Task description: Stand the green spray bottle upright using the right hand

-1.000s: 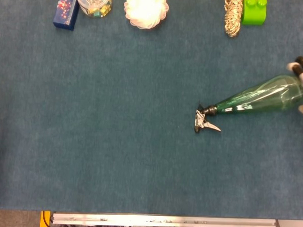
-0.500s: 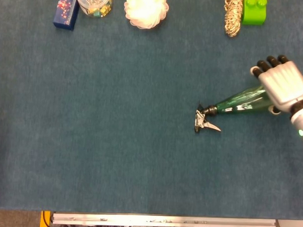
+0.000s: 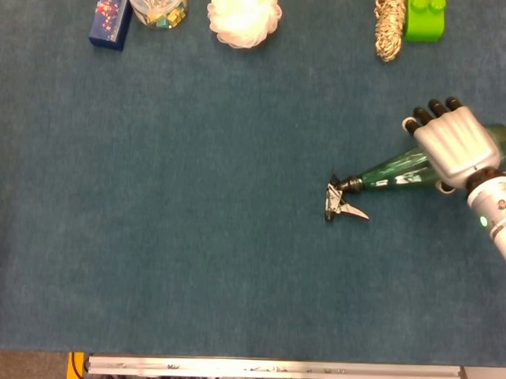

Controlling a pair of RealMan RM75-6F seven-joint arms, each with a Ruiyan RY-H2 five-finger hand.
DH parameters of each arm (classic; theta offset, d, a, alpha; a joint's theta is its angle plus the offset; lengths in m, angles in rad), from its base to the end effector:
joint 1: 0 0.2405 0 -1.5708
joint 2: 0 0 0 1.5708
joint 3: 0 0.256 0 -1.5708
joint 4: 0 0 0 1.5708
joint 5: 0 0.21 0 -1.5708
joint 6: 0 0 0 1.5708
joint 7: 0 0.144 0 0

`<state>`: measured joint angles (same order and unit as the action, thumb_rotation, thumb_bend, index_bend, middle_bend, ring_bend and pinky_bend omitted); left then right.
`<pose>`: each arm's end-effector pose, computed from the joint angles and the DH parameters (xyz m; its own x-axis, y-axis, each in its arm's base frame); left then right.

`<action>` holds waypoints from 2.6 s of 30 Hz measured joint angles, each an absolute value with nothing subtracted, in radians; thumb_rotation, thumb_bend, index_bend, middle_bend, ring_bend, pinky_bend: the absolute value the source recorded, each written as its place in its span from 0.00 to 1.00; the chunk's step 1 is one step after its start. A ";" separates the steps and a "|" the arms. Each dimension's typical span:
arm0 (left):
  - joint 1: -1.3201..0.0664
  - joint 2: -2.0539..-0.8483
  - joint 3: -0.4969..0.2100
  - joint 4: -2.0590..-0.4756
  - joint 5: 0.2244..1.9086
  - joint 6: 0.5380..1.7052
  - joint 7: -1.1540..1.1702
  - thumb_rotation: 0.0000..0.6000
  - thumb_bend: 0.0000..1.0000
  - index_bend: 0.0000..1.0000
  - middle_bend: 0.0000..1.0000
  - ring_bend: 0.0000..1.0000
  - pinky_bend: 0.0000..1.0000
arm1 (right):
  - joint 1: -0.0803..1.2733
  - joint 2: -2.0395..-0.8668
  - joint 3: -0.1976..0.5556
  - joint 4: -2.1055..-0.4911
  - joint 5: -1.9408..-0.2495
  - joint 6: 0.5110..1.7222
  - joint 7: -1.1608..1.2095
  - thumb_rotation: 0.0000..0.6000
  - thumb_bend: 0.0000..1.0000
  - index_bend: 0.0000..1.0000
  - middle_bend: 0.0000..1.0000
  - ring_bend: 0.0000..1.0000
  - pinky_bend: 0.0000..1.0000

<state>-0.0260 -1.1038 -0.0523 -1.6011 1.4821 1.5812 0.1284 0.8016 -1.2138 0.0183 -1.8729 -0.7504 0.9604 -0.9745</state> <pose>-0.3207 0.1625 0.1792 0.5337 -0.0648 0.8432 0.8452 0.0722 -0.5295 -0.1758 -0.3052 0.0440 0.8349 -0.3089 0.4555 -0.5498 -0.4311 0.7155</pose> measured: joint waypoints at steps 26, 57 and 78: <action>-0.009 -1.088 -0.062 -1.588 1.477 1.597 0.077 1.00 0.04 0.29 0.15 0.15 0.33 | 0.878 -1.328 -0.049 -1.773 -0.702 0.948 -0.948 1.00 0.00 0.25 0.23 0.15 0.20; 0.001 -1.083 -0.068 -1.572 1.465 1.600 0.065 1.00 0.04 0.42 0.25 0.16 0.33 | 0.914 -1.378 -0.087 -1.709 -0.654 0.952 -0.920 1.00 0.01 0.26 0.30 0.18 0.20; 0.005 -1.083 -0.069 -1.570 1.470 1.605 0.070 1.00 0.04 0.42 0.25 0.16 0.33 | 0.918 -1.403 -0.100 -1.683 -0.655 0.972 -0.914 1.00 0.03 0.36 0.41 0.29 0.22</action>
